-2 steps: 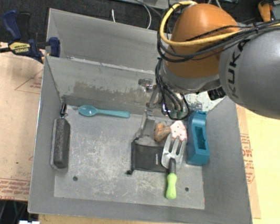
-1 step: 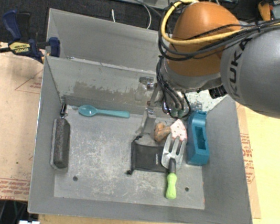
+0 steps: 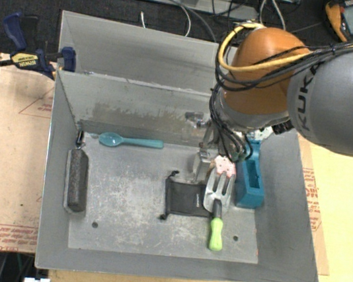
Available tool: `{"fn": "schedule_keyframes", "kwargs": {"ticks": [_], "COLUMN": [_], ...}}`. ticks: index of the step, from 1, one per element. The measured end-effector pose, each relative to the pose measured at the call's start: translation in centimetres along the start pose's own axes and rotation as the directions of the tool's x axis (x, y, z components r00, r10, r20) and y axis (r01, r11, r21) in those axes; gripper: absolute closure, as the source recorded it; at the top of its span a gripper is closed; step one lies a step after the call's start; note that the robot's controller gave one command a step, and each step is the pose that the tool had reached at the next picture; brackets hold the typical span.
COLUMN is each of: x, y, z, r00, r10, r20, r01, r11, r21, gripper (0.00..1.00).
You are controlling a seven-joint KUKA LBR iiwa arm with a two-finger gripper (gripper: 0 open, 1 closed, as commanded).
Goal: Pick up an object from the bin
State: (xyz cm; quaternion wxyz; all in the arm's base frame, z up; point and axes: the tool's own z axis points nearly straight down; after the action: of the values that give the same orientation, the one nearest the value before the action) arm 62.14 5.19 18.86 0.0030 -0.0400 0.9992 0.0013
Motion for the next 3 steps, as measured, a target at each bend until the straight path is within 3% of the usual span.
{"fn": "schedule_keyframes", "kwargs": {"ticks": [2,3], "x": [-1.1,0.8], "y": [-1.9,-4.0], "z": [4.9,8.2], "r00": [0.978,0.978], "r10": [-0.207,-0.209], "r20": [-0.003,0.003], "r01": [0.207,0.209], "r11": [0.978,0.978], "r21": [0.0,0.0], "gripper": [0.0,0.0]}}
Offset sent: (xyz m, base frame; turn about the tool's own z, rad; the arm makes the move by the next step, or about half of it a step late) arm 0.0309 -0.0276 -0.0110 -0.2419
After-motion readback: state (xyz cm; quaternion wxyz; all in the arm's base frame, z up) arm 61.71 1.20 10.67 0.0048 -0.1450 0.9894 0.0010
